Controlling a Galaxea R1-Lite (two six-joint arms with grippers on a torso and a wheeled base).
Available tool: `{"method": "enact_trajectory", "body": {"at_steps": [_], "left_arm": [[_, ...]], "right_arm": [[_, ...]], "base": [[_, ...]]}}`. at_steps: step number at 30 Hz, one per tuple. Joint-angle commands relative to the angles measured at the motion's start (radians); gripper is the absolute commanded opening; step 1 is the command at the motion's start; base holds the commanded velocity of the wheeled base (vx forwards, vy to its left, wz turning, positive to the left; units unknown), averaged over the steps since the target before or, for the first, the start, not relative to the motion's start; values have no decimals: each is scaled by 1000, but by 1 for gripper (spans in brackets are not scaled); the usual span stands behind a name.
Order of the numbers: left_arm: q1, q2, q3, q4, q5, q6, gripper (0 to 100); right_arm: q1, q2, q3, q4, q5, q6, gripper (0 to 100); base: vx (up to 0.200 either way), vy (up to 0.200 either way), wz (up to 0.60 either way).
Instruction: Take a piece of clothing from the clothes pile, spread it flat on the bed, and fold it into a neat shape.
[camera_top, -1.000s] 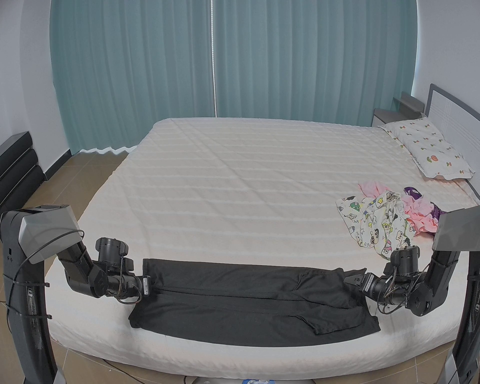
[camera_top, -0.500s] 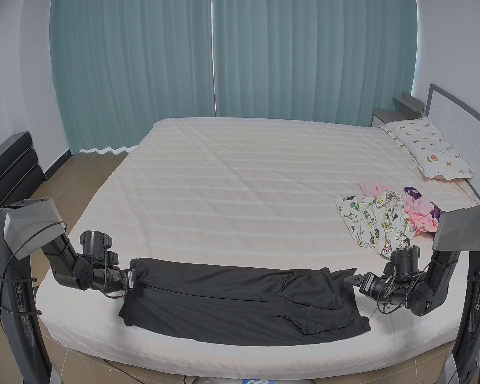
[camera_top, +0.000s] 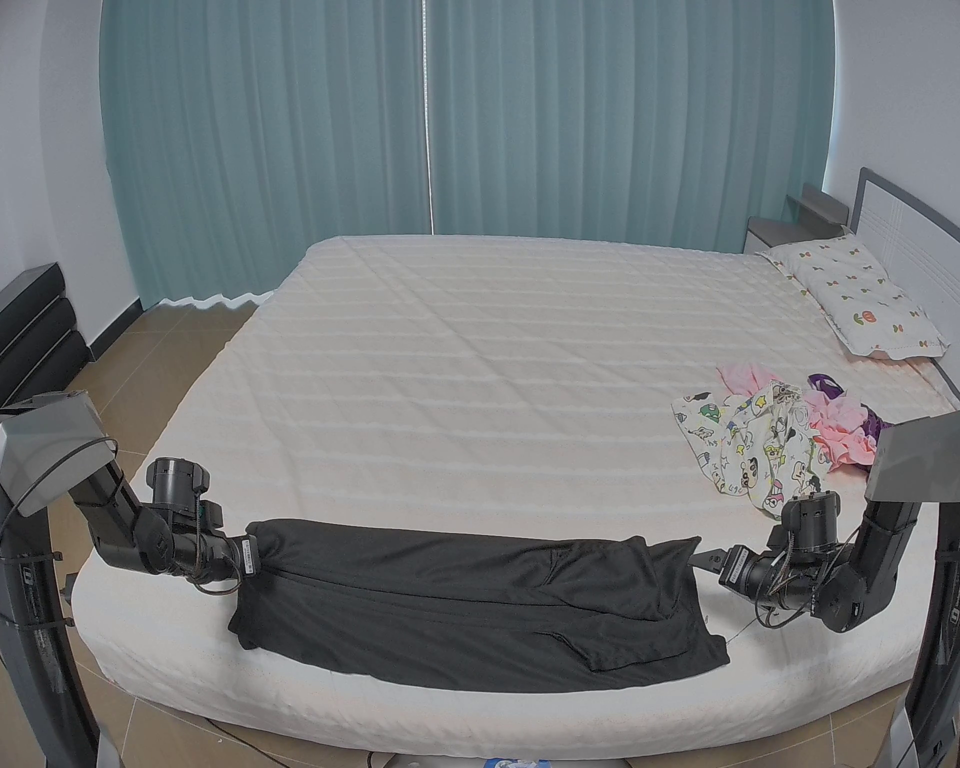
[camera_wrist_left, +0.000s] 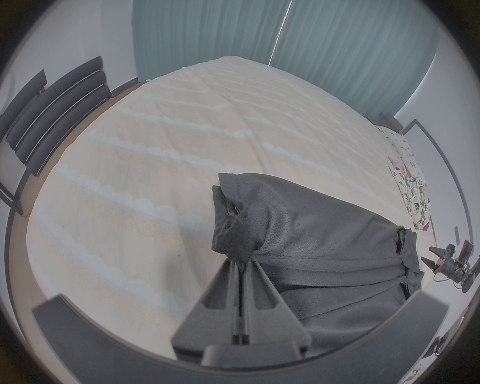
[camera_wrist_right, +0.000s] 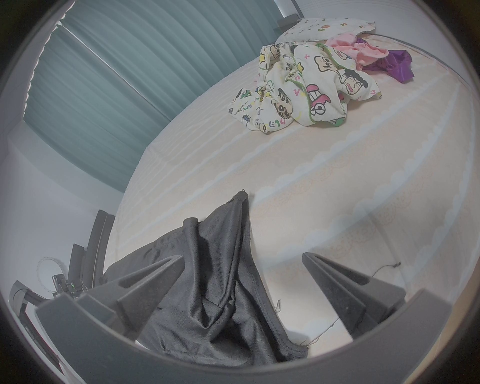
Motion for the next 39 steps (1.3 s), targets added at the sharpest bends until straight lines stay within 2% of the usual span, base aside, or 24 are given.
{"method": "enact_trajectory", "body": {"at_steps": [1, 6, 17, 20, 23, 30, 39], "left_arm": [[2, -5, 0, 0, 0, -1, 0], [2, -5, 0, -1, 0, -1, 0], [-1, -2, -28, -7, 4, -12, 0], [-6, -3, -35, -3, 27, -19, 0], [-31, -13, -34, -1, 61, -52, 0], [-63, -55, -17, 2, 64, -61, 0], [-117, -112, -17, 59, 70, -62, 0]], "right_arm": [[0, -1, 1, 0, 0, 0, 100], [0, -2, 0, 0, 0, 0, 100], [-1, -4, 0, -2, 0, 0, 100], [0, -4, 1, -3, 0, 0, 100], [2, -4, 0, -3, 0, 0, 100], [4, -4, 1, -3, 0, 0, 100], [5, -5, 4, -3, 0, 0, 100]], "base": [[-200, 0, 0], [-200, 0, 0], [0, 0, 0], [0, 0, 0], [0, 0, 0], [0, 0, 0], [0, -200, 0]]}}
